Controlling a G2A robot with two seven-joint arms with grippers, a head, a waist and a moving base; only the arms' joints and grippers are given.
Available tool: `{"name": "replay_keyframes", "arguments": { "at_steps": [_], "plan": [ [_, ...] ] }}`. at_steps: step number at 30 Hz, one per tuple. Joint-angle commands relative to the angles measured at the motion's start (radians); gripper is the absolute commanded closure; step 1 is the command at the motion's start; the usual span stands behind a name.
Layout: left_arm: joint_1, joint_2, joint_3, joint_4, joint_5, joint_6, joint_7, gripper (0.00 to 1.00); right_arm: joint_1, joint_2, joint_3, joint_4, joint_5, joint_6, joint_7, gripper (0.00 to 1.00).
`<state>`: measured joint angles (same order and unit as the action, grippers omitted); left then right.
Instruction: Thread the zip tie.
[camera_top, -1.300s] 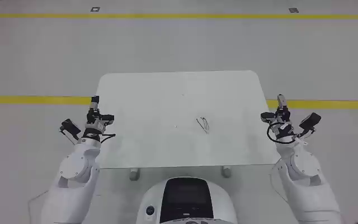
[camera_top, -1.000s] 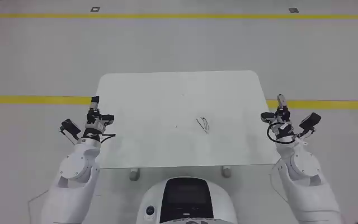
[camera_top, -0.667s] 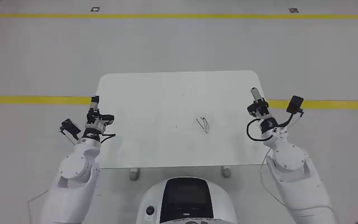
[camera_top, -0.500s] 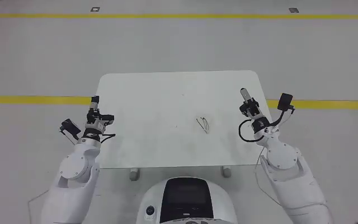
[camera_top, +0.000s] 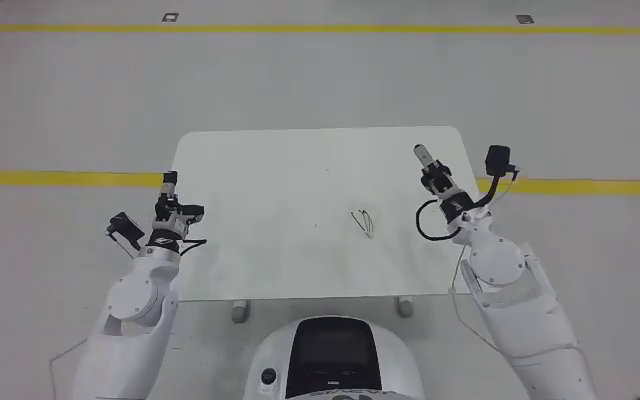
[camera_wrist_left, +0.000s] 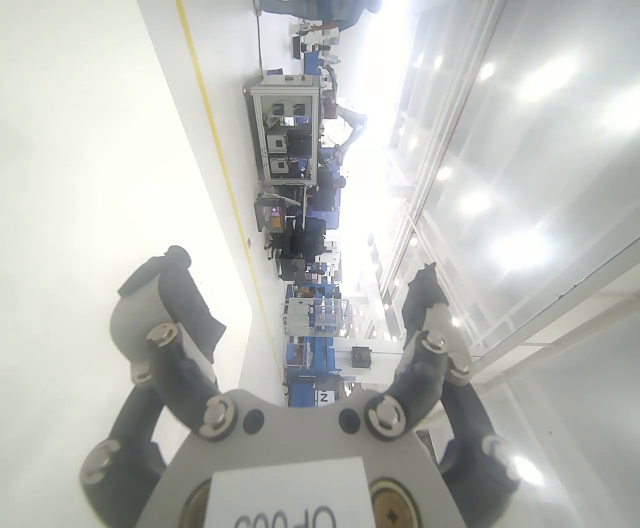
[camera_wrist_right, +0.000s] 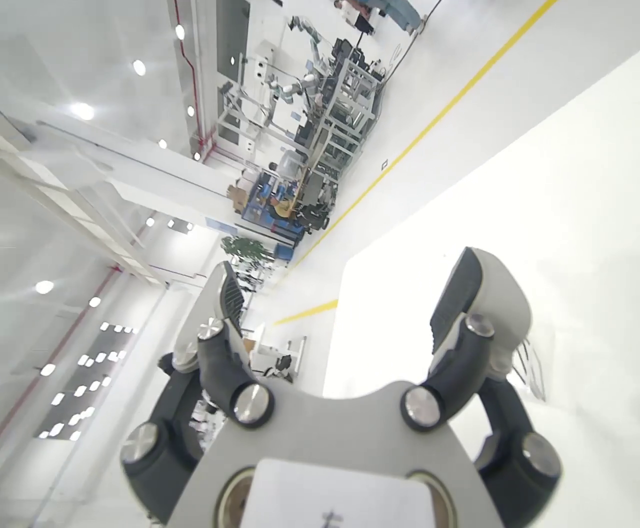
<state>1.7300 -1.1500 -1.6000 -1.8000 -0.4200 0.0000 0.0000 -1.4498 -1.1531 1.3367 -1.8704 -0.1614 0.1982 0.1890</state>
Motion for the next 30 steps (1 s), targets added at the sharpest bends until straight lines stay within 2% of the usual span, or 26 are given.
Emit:
{"name": "replay_keyframes", "arguments": {
  "at_steps": [1, 3, 6, 23, 24, 26, 30],
  "plan": [
    [0.000, 0.000, 0.000, 0.000, 0.000, 0.000, 0.000, 0.00, 0.079, -0.004, -0.040, 0.032, -0.036, 0.035, 0.050, 0.00],
    [0.000, 0.000, 0.000, 0.000, 0.000, 0.000, 0.000, 0.00, 0.151, -0.010, -0.082, 0.066, -0.067, 0.072, 0.086, 0.00],
    [0.000, 0.000, 0.000, 0.000, 0.000, 0.000, 0.000, 0.00, 0.222, -0.023, -0.141, 0.110, -0.081, 0.105, 0.098, 0.00],
    [0.000, 0.000, 0.000, 0.000, 0.000, 0.000, 0.000, 0.00, 0.226, -0.024, -0.146, 0.113, -0.080, 0.107, 0.095, 0.00],
    [0.000, 0.000, 0.000, 0.000, 0.000, 0.000, 0.000, 0.00, 0.228, -0.023, -0.143, 0.116, -0.094, 0.106, 0.094, 0.00],
    [0.000, 0.000, 0.000, 0.000, 0.000, 0.000, 0.000, 0.00, 0.240, -0.015, -0.133, 0.131, -0.195, 0.104, 0.120, 0.00],
    [0.000, 0.000, 0.000, 0.000, 0.000, 0.000, 0.000, 0.00, 0.268, 0.005, -0.115, 0.137, -0.371, 0.118, 0.272, 0.00]
  ]
}}
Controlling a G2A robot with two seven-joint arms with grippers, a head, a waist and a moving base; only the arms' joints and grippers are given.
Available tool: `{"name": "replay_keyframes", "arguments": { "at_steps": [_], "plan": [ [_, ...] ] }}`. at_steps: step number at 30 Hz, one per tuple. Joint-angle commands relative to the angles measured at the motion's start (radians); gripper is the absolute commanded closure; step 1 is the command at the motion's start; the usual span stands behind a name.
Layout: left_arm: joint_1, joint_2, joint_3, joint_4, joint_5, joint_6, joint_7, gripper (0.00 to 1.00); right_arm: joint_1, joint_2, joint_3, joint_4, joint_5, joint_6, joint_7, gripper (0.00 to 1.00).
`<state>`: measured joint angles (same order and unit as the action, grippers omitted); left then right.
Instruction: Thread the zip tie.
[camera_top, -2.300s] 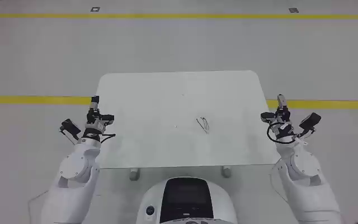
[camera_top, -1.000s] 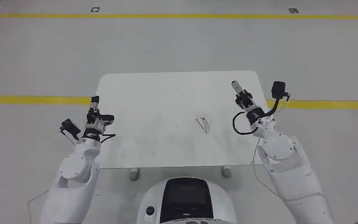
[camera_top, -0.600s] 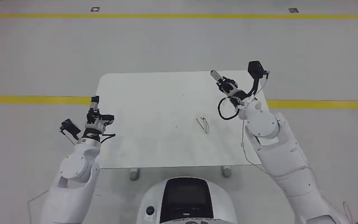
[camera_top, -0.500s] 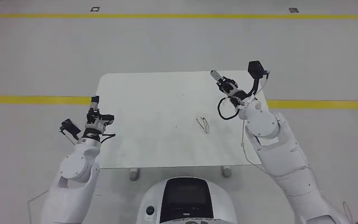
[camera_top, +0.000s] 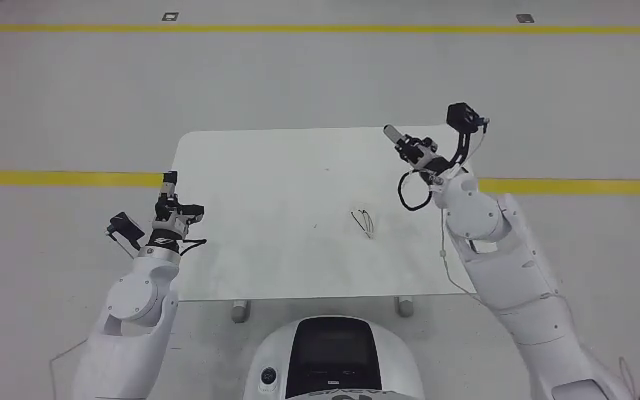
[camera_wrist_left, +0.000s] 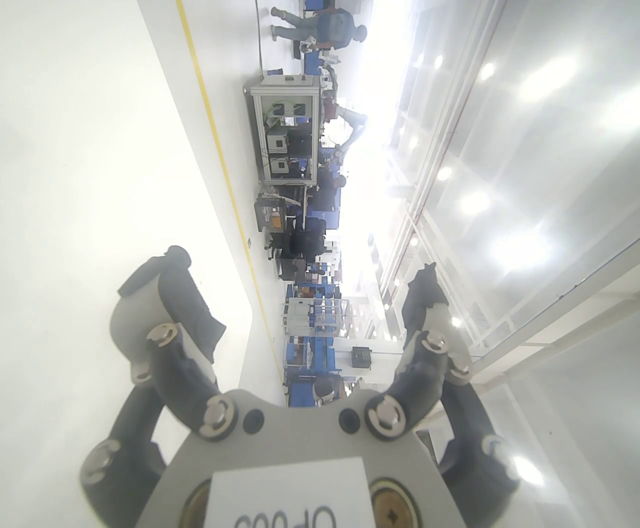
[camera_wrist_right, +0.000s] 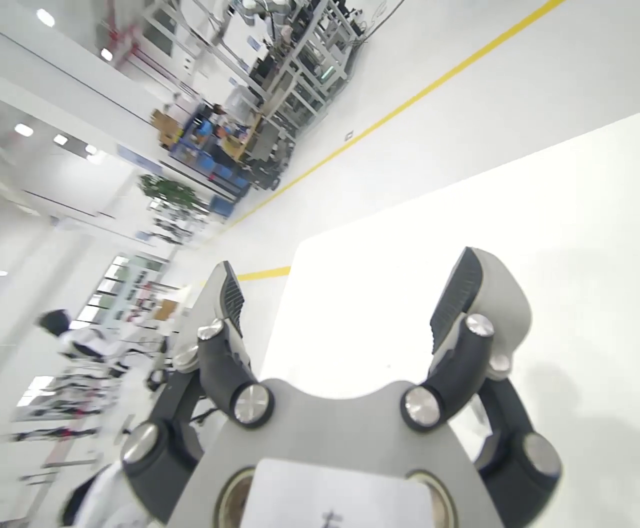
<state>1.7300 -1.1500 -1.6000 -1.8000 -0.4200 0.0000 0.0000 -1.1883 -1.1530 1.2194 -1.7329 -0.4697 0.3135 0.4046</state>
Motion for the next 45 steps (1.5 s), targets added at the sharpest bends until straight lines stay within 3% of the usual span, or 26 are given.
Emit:
{"name": "replay_keyframes", "arguments": {
  "at_steps": [1, 4, 6, 17, 20, 25, 27, 38, 40, 45],
  "plan": [
    [0.000, 0.000, 0.000, 0.000, 0.000, 0.000, 0.000, 0.00, 0.019, 0.011, 0.007, -0.004, -0.121, -0.002, 0.113, 0.00],
    [0.000, 0.000, 0.000, 0.000, 0.000, 0.000, 0.000, 0.00, 0.052, 0.024, 0.009, -0.007, -0.230, -0.008, 0.264, 0.00],
    [0.000, 0.000, 0.000, 0.000, 0.000, 0.000, 0.000, 0.00, 0.072, 0.025, -0.001, -0.010, -0.238, -0.020, 0.349, 0.00],
    [0.000, 0.000, 0.000, 0.000, 0.000, 0.000, 0.000, 0.00, 0.081, 0.026, -0.004, -0.011, -0.256, -0.026, 0.365, 0.00],
    [0.000, 0.000, 0.000, 0.000, 0.000, 0.000, 0.000, 0.00, 0.125, 0.036, -0.050, 0.004, -0.416, -0.112, 0.483, 0.00],
    [0.000, 0.000, 0.000, 0.000, 0.000, 0.000, 0.000, 0.00, 0.179, 0.033, -0.136, 0.040, -0.533, -0.141, 0.696, 0.00],
    [0.000, 0.000, 0.000, 0.000, 0.000, 0.000, 0.000, 0.00, 0.183, 0.029, -0.160, 0.050, -0.528, -0.149, 0.741, 0.00],
    [0.000, 0.000, 0.000, 0.000, 0.000, 0.000, 0.000, 0.00, 0.183, 0.029, -0.160, 0.050, -0.528, -0.149, 0.741, 0.00],
    [0.000, 0.000, 0.000, 0.000, 0.000, 0.000, 0.000, 0.00, 0.189, 0.024, -0.189, 0.056, -0.535, -0.165, 0.730, 0.00],
    [0.000, 0.000, 0.000, 0.000, 0.000, 0.000, 0.000, 0.00, 0.275, -0.017, -0.299, 0.151, -0.484, -0.112, 0.745, 0.00]
  ]
}}
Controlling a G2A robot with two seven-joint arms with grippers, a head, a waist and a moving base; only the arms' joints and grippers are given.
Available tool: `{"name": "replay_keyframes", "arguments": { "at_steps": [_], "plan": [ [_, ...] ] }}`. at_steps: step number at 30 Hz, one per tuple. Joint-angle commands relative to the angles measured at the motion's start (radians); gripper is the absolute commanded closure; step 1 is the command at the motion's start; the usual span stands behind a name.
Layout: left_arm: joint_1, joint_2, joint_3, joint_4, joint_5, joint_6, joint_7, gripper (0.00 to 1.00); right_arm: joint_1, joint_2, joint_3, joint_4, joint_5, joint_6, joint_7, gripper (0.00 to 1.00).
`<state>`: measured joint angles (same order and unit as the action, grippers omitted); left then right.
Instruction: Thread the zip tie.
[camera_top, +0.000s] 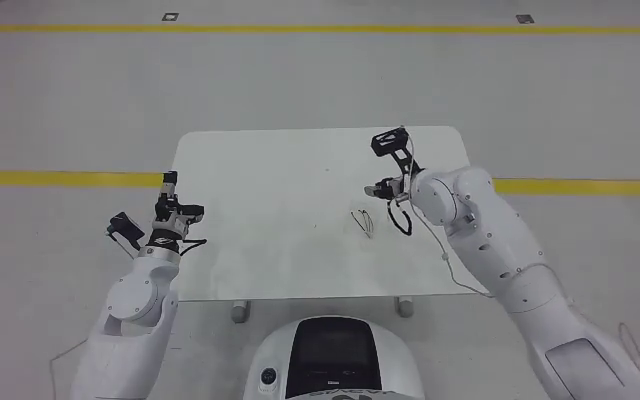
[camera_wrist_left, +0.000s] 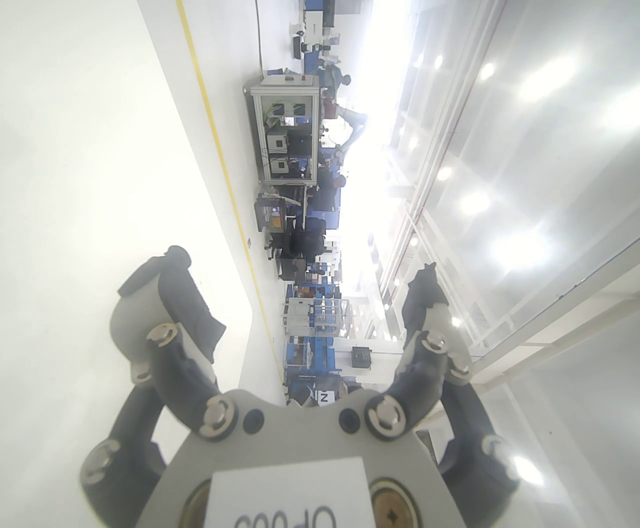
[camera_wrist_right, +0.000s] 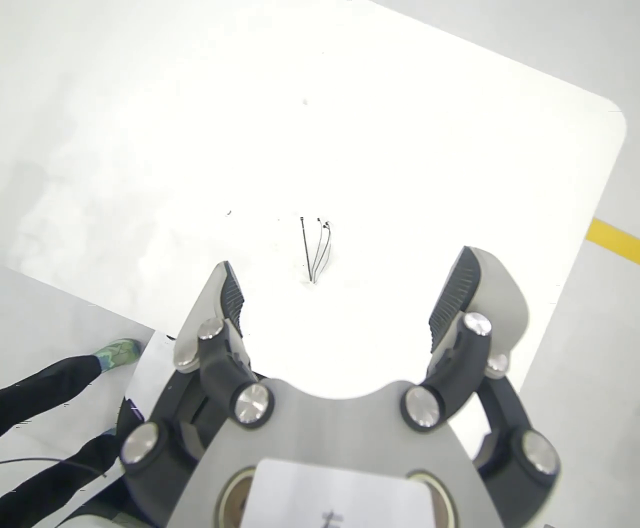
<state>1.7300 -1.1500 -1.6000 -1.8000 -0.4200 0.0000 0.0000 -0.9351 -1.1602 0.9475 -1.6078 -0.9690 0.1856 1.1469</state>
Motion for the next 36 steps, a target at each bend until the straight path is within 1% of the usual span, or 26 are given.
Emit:
{"name": "replay_keyframes", "arguments": {
  "at_steps": [1, 4, 14, 16, 17, 19, 20, 22, 23, 24, 27, 36],
  "plan": [
    [0.000, 0.000, 0.000, 0.000, 0.000, 0.000, 0.000, 0.00, 0.037, -0.019, -0.046, 0.044, 0.032, 0.029, 0.002, 0.00],
    [0.000, 0.000, 0.000, 0.000, 0.000, 0.000, 0.000, 0.00, 0.079, -0.045, -0.092, 0.094, 0.082, 0.064, -0.001, 0.00],
    [0.000, 0.000, 0.000, 0.000, 0.000, 0.000, 0.000, 0.00, 0.079, -0.045, -0.092, 0.094, 0.082, 0.064, -0.001, 0.00],
    [0.000, 0.000, 0.000, 0.000, 0.000, 0.000, 0.000, 0.00, 0.080, -0.048, -0.131, 0.089, 0.053, 0.023, 0.033, 0.00],
    [0.000, 0.000, 0.000, 0.000, 0.000, 0.000, 0.000, 0.00, 0.098, -0.056, -0.156, 0.103, 0.044, 0.033, 0.069, 0.00],
    [0.000, 0.000, 0.000, 0.000, 0.000, 0.000, 0.000, 0.00, 0.129, -0.075, -0.196, 0.138, 0.060, 0.053, 0.113, 0.00],
    [0.000, 0.000, 0.000, 0.000, 0.000, 0.000, 0.000, 0.00, 0.156, -0.090, -0.227, 0.162, 0.068, 0.071, 0.131, 0.00],
    [0.000, 0.000, 0.000, 0.000, 0.000, 0.000, 0.000, 0.00, 0.190, -0.117, -0.276, 0.213, 0.094, 0.094, 0.148, 0.00],
    [0.000, 0.000, 0.000, 0.000, 0.000, 0.000, 0.000, 0.00, 0.208, -0.132, -0.300, 0.242, 0.104, 0.104, 0.145, 0.00],
    [0.000, 0.000, 0.000, 0.000, 0.000, 0.000, 0.000, 0.00, 0.225, -0.152, -0.325, 0.288, 0.131, 0.121, 0.138, 0.00],
    [0.000, 0.000, 0.000, 0.000, 0.000, 0.000, 0.000, 0.00, 0.265, -0.193, -0.378, 0.391, 0.151, 0.145, 0.109, 0.00],
    [0.000, 0.000, 0.000, 0.000, 0.000, 0.000, 0.000, 0.00, 0.265, -0.193, -0.378, 0.391, 0.151, 0.145, 0.109, 0.00]
  ]
}}
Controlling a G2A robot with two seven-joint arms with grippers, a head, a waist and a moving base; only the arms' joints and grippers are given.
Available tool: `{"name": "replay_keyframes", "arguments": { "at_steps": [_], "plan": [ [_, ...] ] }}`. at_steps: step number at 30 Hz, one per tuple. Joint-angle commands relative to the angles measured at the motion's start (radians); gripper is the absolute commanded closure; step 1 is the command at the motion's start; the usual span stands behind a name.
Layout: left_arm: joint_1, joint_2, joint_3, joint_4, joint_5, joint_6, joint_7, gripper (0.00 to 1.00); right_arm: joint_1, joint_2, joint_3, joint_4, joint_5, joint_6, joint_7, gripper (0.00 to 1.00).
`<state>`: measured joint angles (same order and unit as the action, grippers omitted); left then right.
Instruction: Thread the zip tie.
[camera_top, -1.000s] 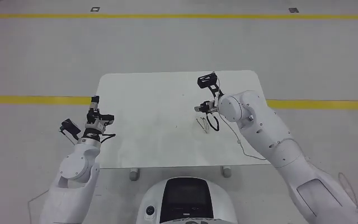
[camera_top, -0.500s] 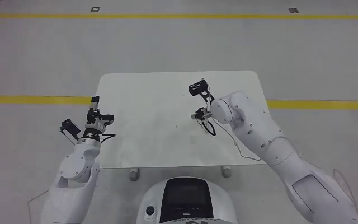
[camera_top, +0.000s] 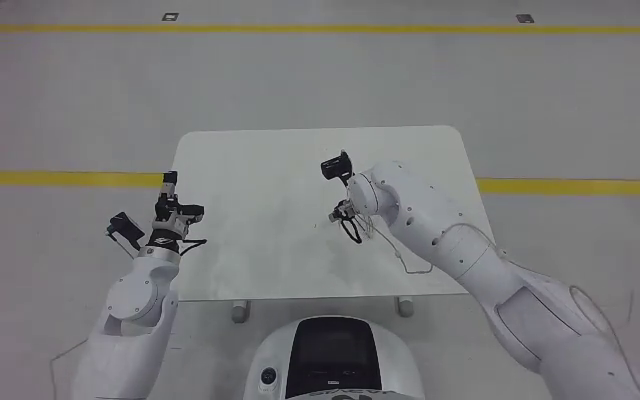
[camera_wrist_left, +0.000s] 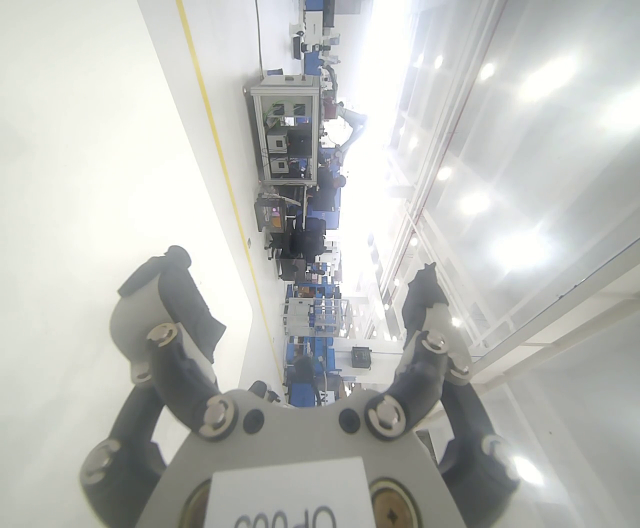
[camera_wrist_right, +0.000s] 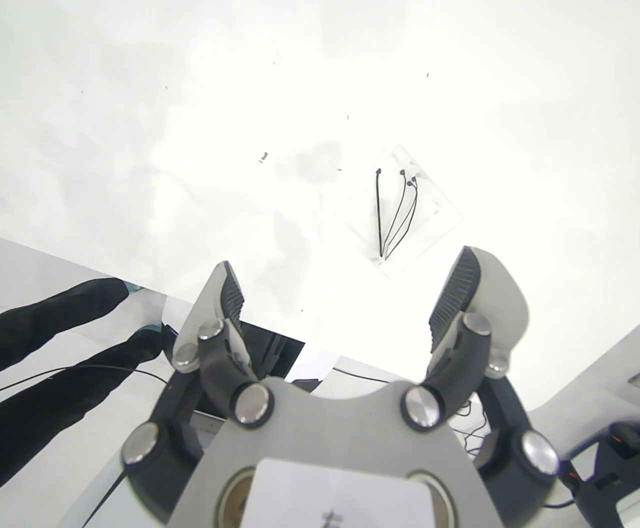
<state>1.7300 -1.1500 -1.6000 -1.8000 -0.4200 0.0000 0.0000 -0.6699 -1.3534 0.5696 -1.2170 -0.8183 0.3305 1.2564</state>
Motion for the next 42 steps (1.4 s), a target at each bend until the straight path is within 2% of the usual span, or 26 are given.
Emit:
{"name": "replay_keyframes", "arguments": {
  "at_steps": [1, 4, 8, 15, 17, 26, 29, 38, 41, 42],
  "plan": [
    [0.000, 0.000, 0.000, 0.000, 0.000, 0.000, 0.000, 0.00, 0.000, 0.000, 0.000, 0.000, 0.000, 0.000, 0.000, 0.00],
    [0.000, 0.000, 0.000, 0.000, 0.000, 0.000, 0.000, 0.00, -0.008, -0.005, -0.006, 0.012, 0.003, -0.002, -0.022, 0.00],
    [0.000, 0.000, 0.000, 0.000, 0.000, 0.000, 0.000, 0.00, 0.028, -0.047, -0.034, 0.136, 0.048, 0.002, -0.040, 0.00],
    [0.000, 0.000, 0.000, 0.000, 0.000, 0.000, 0.000, 0.00, 0.091, -0.136, -0.089, 0.362, 0.128, -0.047, -0.095, 0.00],
    [0.000, 0.000, 0.000, 0.000, 0.000, 0.000, 0.000, 0.00, 0.098, -0.149, -0.094, 0.403, 0.140, -0.051, -0.102, 0.00],
    [0.000, 0.000, 0.000, 0.000, 0.000, 0.000, 0.000, 0.00, 0.098, -0.149, -0.094, 0.403, 0.140, -0.051, -0.102, 0.00],
    [0.000, 0.000, 0.000, 0.000, 0.000, 0.000, 0.000, 0.00, 0.089, -0.147, -0.077, 0.419, 0.150, -0.031, -0.113, 0.00],
    [0.000, 0.000, 0.000, 0.000, 0.000, 0.000, 0.000, 0.00, 0.084, -0.145, -0.067, 0.414, 0.153, -0.040, -0.107, 0.00],
    [0.000, 0.000, 0.000, 0.000, 0.000, 0.000, 0.000, 0.00, 0.077, -0.142, -0.059, 0.408, 0.143, -0.038, -0.133, 0.00],
    [0.000, 0.000, 0.000, 0.000, 0.000, 0.000, 0.000, 0.00, 0.079, -0.139, -0.047, 0.411, 0.140, -0.018, -0.139, 0.00]
  ]
}}
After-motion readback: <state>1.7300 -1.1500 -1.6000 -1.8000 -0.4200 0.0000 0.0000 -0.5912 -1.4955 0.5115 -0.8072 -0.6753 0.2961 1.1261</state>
